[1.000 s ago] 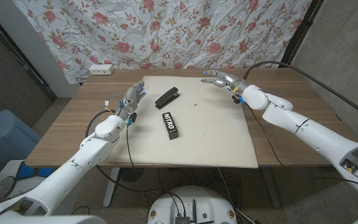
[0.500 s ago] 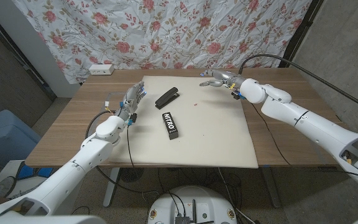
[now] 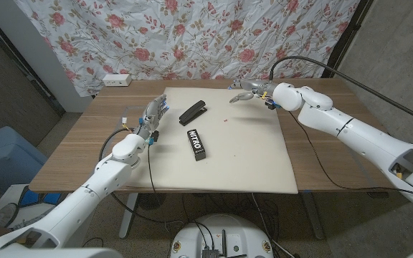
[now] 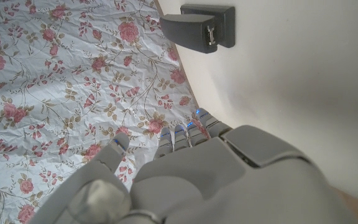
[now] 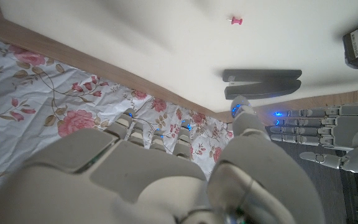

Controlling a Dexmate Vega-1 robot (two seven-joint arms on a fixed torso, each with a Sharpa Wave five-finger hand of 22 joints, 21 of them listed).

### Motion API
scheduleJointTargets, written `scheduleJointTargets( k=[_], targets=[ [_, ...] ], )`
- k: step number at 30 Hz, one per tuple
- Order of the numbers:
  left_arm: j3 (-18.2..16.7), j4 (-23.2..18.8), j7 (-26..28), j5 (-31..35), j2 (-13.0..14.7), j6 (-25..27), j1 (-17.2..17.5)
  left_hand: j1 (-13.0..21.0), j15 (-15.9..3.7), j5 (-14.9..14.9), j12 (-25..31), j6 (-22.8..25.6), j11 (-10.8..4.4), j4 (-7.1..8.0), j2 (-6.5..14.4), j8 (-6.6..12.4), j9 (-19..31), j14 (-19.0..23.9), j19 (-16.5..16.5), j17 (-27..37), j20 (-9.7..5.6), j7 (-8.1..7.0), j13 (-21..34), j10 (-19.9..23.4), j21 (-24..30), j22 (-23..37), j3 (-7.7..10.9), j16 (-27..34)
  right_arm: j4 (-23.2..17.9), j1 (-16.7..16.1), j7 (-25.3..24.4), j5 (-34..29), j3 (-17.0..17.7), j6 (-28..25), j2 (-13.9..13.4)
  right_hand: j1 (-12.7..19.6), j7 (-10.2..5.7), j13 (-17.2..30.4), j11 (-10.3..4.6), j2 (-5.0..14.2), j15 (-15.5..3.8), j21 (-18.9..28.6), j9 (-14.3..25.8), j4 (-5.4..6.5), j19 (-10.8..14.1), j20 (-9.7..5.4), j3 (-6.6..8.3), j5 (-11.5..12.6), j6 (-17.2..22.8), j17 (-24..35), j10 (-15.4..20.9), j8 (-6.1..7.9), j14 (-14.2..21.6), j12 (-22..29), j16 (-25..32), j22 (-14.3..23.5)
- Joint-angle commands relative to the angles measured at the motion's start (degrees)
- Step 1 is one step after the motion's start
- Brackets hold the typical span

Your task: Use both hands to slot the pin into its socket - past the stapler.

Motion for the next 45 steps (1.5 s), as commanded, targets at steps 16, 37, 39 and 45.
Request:
scheduleJointTargets(
  k=[16, 37, 39, 45],
  targets=[
    [0.7, -0.2, 0.6, 0.3, -0.1, 1.7, -0.4, 0.3, 0.06, 0.0, 0.0, 0.4, 0.22, 0.04, 5.0, 0.08, 0.2, 1.0, 0.6, 0.1, -2.11, 0.01, 0.2, 0.8, -0.3, 0.3, 0.74, 0.1, 2.7, 6.1, 9.4, -12.1, -5.9, 1.9, 2.6, 5.4, 0.07, 0.3, 3.59, -3.54, 0.97, 1.4, 0.6, 0.46, 5.2, -1.71, 1.05, 1.0, 2.1, -0.2, 5.0, 1.47, 4.6, 1.9, 1.8, 0.1],
    [0.3, -1.2, 1.3, 0.4, 0.5, 2.5, 0.2, 0.2, 0.08, 0.0, -0.2, 0.5, 0.24, 0.06, 4.9, -0.02, 0.2, 1.0, 0.6, 0.1, -2.13, 0.08, 0.2, 0.8, -0.4, 0.3, 0.98, -0.1, 6.0, 8.1, 12.3, -17.1, -9.1, 1.9, 6.1, 8.0, -1.11, 0.4, 3.53, -4.97, 0.86, 1.1, 1.3, 0.93, 6.9, -1.37, 0.84, 0.3, 7.2, 0.0, 6.0, 4.33, 5.9, 1.5, 2.0, 0.2],
    [0.3, -1.1, 1.2, 0.3, 0.5, 2.3, 0.2, 0.2, 0.1, 0.0, -0.2, 0.5, 0.26, 0.06, 4.9, -0.03, 0.2, 1.0, 0.6, 0.1, -2.12, 0.08, 0.2, 0.8, -0.4, 0.3, 1.0, -0.1, 6.1, 8.1, 12.1, -17.2, -9.1, 1.9, 6.2, 8.2, -0.69, 0.5, 3.37, -5.01, 0.78, 1.1, 1.4, 1.0, 7.0, -1.34, 0.8, 0.2, 8.5, 0.0, 6.2, 5.01, 6.1, 1.6, 2.1, 0.2],
    [0.3, -1.5, 1.4, 0.2, 0.7, 3.0, 0.3, 0.2, 0.11, 0.0, -0.3, 0.5, 0.18, 0.06, 4.9, -0.05, 0.2, 1.0, 0.6, 0.1, -2.15, 0.09, 0.2, 0.8, -0.5, 0.3, 1.06, -0.2, 6.4, 8.2, 12.0, -18.8, -10.1, 2.0, 6.7, 8.8, -1.16, 0.5, 3.01, -4.88, 0.47, 1.1, 1.6, 1.03, 7.4, -1.53, 0.88, 0.1, 10.3, 0.1, 6.8, 6.01, 6.5, 1.7, 2.2, 0.2]
  ],
)
